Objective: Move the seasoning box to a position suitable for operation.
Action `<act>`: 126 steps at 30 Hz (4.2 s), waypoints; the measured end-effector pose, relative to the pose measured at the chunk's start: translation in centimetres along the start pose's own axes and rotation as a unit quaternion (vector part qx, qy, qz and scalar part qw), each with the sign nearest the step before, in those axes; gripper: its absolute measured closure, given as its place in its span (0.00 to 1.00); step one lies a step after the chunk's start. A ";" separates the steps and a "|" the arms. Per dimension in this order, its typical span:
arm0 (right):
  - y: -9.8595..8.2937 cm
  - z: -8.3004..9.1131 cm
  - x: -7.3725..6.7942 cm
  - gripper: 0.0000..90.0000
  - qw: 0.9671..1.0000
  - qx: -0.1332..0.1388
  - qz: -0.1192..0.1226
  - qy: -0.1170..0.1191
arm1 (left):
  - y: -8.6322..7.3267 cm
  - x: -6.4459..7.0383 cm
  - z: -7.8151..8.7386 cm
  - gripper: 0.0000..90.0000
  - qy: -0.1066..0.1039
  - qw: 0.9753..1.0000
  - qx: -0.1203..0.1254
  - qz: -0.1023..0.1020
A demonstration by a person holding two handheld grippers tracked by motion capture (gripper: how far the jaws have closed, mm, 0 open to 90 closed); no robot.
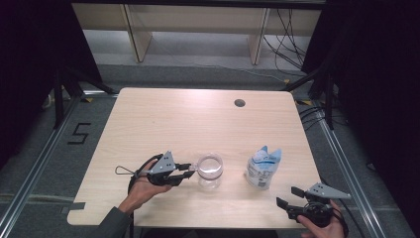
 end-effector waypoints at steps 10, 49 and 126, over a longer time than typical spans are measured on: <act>0.2 -0.1 0.2 0.26 1.000 0.008 0.015 -0.001 | 0.0 -0.1 0.0 0.67 0.007 1.000 -0.003 0.000; 0.6 0.2 -0.8 0.38 0.999 0.026 0.036 0.017 | 3.6 -0.7 2.6 0.97 0.085 0.988 0.072 0.103; 2.3 -6.9 -10.3 0.70 0.984 0.012 0.137 0.115 | 3.4 -0.3 1.6 0.98 0.080 0.990 0.069 0.098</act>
Point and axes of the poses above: each handheld gripper's, and its own axes: z roughly backward along the jaws, y roughly out of its top, x roughly to its right, the point moved 9 cm from there along -z, roughly forward along the jaws, and after that the axes turned 8 degrees about -z, right-handed, at the moved point
